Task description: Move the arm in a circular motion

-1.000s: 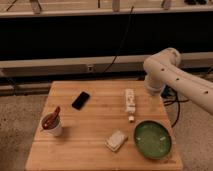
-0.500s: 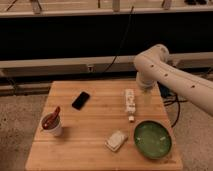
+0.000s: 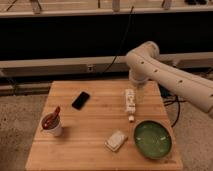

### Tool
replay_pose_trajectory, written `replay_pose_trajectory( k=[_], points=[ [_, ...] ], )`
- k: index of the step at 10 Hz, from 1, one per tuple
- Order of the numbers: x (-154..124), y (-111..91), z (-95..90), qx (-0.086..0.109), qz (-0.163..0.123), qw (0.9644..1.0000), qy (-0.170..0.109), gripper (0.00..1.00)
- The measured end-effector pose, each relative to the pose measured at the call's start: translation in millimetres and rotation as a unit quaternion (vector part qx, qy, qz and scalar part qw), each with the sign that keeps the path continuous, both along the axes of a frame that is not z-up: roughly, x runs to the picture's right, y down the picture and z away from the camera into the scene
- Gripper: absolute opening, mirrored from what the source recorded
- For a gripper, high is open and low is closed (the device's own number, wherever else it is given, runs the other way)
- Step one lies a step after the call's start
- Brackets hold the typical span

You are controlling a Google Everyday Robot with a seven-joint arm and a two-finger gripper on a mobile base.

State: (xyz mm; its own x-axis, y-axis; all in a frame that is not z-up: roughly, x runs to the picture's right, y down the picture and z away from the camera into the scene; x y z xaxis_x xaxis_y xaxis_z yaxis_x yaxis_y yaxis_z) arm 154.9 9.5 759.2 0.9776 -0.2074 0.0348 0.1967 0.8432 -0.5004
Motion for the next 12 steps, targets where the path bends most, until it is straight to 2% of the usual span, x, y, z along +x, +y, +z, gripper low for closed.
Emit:
replay_pose_trajectory(
  k=[3,6,10,12],
  points=[
    [-19.6,2.9,-1.4,-0.002,-0.019,0.9997,-0.012,0.8],
    [-62.3,8.3,-5.2,-0.003,-0.047,0.9983,-0.032,0.8],
    [-88.6,15.2,-8.4,-0.006,-0.071,0.9963,-0.048,0.8],
    [-119.6,20.2,-9.1,-0.007,-0.082,0.995,-0.057,0.8]
  ],
)
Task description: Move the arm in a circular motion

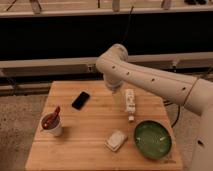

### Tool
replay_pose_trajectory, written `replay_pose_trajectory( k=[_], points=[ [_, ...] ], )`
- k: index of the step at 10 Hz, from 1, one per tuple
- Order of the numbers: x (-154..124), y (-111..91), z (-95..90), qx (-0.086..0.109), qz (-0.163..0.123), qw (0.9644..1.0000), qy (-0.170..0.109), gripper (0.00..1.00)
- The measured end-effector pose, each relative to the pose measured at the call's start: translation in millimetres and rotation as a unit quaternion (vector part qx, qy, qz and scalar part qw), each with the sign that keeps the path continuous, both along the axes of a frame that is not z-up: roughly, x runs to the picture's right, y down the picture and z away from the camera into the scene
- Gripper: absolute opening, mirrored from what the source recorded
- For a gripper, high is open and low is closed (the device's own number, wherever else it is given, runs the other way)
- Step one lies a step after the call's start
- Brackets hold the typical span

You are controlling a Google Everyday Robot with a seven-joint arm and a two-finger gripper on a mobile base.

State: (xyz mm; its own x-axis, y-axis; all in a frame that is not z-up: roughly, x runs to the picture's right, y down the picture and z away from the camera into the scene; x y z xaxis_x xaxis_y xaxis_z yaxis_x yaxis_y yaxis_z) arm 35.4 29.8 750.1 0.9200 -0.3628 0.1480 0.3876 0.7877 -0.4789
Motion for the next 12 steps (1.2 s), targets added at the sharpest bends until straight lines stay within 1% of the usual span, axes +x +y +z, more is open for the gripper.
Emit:
replay_pose_trajectory(
  k=[5,7,9,12],
  points=[
    [-11.9,6.6,1.7,-0.005,-0.016,0.9998,-0.012,0.8],
    [-33.9,8.9,2.6,-0.004,-0.019,0.9996,-0.022,0.8],
    [-39.4,13.2,1.4,-0.006,-0.026,0.9993,-0.027,0.8],
    [-50.2,20.1,-1.3,-0.007,-0.029,0.9989,-0.036,0.8]
  ],
)
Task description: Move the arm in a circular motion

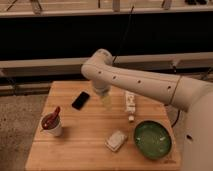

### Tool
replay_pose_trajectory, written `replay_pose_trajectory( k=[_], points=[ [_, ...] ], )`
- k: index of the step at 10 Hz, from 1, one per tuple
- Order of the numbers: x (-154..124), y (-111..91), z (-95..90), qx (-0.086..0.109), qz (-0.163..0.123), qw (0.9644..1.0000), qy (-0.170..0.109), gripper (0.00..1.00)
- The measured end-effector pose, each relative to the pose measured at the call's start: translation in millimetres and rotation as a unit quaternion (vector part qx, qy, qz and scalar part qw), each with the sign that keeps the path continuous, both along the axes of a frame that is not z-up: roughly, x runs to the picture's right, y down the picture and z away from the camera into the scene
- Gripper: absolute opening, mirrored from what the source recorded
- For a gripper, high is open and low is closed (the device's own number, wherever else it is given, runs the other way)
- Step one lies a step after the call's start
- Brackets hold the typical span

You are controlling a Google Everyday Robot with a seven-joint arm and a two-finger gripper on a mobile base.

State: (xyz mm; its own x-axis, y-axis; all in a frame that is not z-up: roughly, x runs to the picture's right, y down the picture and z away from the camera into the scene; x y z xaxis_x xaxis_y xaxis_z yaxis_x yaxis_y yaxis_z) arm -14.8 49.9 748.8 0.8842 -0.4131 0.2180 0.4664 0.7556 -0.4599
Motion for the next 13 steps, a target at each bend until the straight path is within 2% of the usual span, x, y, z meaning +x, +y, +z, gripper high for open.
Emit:
replay_pose_trajectory(
  k=[1,3,5,9,13],
  points=[
    [-15.0,3.5,-2.3,-0.003,-0.001,1.0,-0.008,0.8],
    [-23.0,8.9,-4.0,-0.005,-0.008,0.9999,-0.014,0.8],
    [-22.9,21.4,-11.6,-0.009,-0.013,0.9996,-0.022,0.8],
    [-23.7,30.7,-15.9,-0.016,-0.019,0.9991,-0.033,0.8],
    [-10.7,39.3,-18.7,-0.024,-0.013,0.999,-0.036,0.8]
  ],
)
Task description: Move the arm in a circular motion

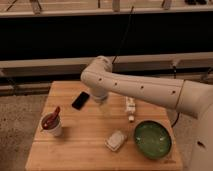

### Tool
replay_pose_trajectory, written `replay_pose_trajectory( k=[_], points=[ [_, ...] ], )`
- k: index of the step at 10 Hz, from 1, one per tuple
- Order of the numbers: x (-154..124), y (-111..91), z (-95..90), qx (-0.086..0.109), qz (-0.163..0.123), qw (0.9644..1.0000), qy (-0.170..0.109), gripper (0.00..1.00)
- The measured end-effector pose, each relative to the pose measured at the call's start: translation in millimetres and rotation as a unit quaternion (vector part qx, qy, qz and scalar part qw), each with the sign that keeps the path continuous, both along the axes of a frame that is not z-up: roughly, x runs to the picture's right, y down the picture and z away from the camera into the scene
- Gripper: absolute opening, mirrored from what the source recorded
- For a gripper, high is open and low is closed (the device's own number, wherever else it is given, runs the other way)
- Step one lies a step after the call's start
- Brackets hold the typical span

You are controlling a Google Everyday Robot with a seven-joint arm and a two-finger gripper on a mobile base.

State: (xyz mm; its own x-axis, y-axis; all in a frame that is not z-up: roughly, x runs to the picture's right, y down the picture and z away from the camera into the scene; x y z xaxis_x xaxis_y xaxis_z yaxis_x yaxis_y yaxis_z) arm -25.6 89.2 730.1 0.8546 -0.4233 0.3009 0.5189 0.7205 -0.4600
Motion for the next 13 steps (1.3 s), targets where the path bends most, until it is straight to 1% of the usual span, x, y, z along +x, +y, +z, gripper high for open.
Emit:
replay_pose_trajectory(
  k=[2,4,7,9,10,11,13],
  points=[
    [3.6,7.0,-2.2,-0.003,-0.002,1.0,-0.003,0.8],
    [8.1,8.4,-2.8,-0.005,0.0,1.0,-0.003,0.8],
    [16.5,20.6,-7.8,-0.014,0.013,0.9998,0.0,0.8],
    [10.8,20.9,-6.1,-0.016,0.012,0.9998,-0.004,0.8],
    [14.5,25.7,-6.9,-0.018,0.01,0.9998,-0.002,0.8],
    [19.2,34.2,-11.5,-0.02,0.011,0.9997,-0.002,0.8],
    [21.2,41.3,-15.5,-0.022,0.013,0.9997,-0.001,0.8]
  ],
)
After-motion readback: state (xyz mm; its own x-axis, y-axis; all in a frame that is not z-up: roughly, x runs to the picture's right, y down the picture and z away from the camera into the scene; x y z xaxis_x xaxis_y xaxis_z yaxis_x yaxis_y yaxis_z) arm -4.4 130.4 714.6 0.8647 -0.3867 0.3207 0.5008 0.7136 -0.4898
